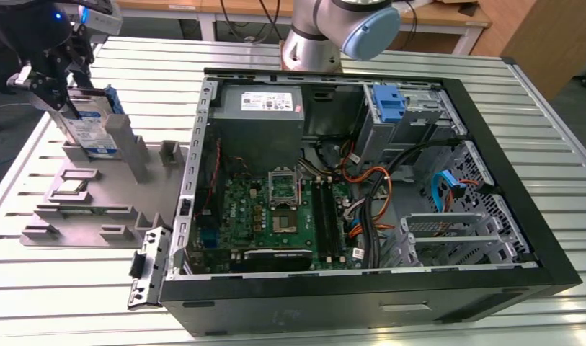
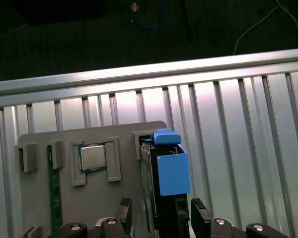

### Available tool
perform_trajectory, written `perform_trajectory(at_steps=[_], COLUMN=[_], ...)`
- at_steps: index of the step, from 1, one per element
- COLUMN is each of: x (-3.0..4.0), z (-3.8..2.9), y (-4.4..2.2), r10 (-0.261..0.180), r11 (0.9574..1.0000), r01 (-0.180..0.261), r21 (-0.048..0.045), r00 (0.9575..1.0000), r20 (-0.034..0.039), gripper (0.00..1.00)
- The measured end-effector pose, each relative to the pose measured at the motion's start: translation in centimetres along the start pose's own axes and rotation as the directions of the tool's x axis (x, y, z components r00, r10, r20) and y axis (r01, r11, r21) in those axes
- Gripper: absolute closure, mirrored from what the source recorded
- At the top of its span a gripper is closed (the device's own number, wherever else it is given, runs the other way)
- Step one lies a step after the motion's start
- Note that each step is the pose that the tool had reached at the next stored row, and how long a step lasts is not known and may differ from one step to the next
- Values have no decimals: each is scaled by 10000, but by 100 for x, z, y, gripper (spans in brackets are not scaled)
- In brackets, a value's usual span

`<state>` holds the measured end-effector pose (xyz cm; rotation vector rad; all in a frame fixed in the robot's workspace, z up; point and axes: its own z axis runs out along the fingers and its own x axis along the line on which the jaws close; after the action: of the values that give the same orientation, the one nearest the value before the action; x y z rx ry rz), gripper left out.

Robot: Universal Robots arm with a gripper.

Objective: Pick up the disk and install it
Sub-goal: 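Pick up the disk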

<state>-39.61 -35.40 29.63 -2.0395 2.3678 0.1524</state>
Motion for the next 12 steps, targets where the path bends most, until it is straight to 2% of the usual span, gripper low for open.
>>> perform_trajectory(at_steps=[9, 12], x=[1, 1], z=[10, 11], y=[-1, 0], r10=[-173, -405], r11=[9998, 9992], r01=[173, 405], r21=[-13, -30], r00=[9998, 9992], r20=[-11, -21], gripper=[41, 41])
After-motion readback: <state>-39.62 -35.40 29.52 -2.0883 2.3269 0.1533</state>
